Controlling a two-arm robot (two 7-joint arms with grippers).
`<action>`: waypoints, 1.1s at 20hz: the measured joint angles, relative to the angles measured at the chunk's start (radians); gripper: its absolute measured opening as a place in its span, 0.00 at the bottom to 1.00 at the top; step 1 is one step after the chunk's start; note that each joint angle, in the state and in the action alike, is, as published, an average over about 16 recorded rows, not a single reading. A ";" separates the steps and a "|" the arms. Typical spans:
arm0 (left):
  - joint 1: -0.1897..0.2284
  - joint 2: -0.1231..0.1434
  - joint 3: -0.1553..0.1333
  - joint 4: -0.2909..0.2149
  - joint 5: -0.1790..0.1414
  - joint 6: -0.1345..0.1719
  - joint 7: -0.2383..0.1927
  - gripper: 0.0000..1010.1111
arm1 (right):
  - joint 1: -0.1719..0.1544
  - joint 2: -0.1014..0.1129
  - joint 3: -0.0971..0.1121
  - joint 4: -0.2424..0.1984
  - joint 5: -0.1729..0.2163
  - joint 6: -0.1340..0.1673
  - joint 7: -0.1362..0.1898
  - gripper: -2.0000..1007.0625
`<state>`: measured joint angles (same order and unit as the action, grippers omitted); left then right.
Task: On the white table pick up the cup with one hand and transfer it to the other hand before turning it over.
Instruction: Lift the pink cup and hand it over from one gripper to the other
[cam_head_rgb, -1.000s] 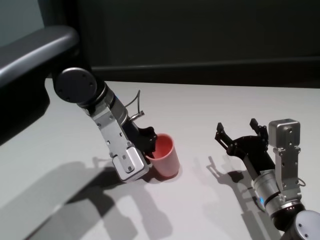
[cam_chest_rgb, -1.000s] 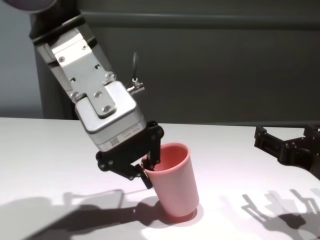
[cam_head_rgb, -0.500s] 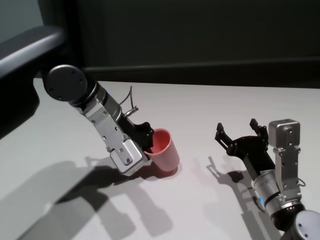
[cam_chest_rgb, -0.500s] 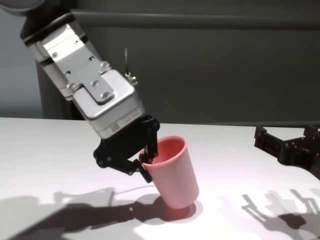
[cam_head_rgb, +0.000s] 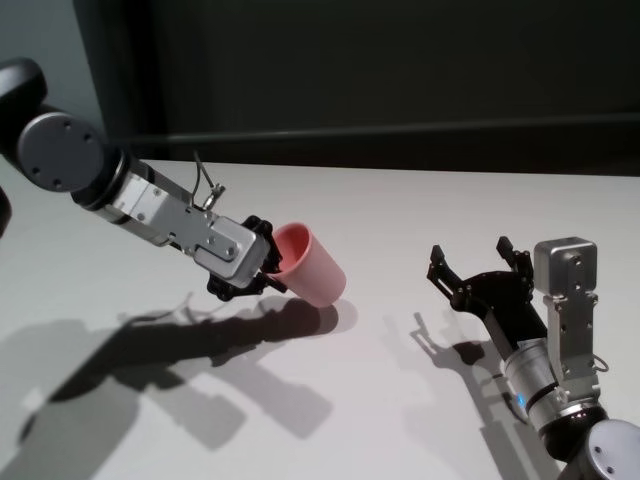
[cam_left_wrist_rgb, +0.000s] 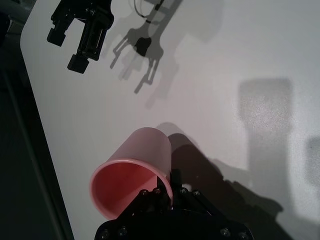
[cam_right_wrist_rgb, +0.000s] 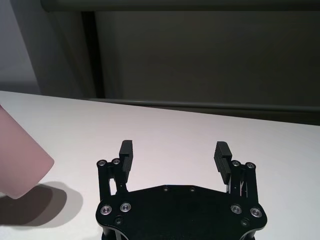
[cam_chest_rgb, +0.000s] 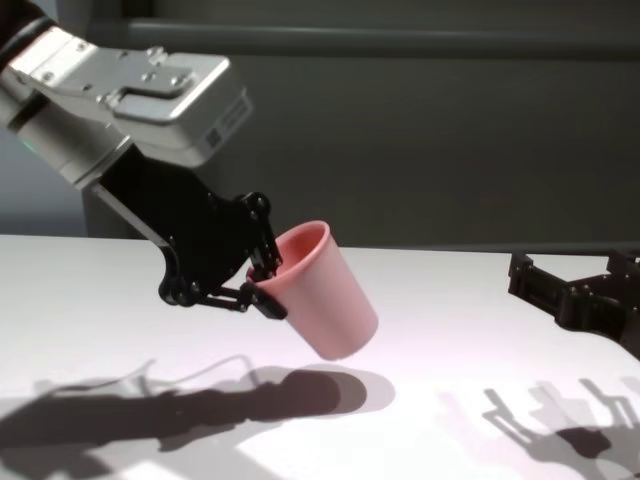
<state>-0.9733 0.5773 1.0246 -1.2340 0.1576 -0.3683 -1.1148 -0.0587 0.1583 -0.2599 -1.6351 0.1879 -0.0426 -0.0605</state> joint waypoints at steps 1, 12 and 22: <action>0.009 0.006 -0.014 0.002 -0.028 0.015 0.006 0.05 | 0.000 0.000 0.000 0.000 0.000 0.000 0.000 0.99; 0.137 0.053 -0.197 -0.003 -0.357 0.155 0.096 0.05 | 0.000 0.000 0.000 0.000 0.000 0.000 0.000 0.99; 0.246 0.035 -0.344 -0.041 -0.579 0.227 0.177 0.05 | 0.000 0.000 0.000 0.000 0.000 0.000 0.000 0.99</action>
<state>-0.7275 0.6120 0.6802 -1.2750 -0.4213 -0.1417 -0.9380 -0.0587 0.1583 -0.2600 -1.6351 0.1879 -0.0426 -0.0605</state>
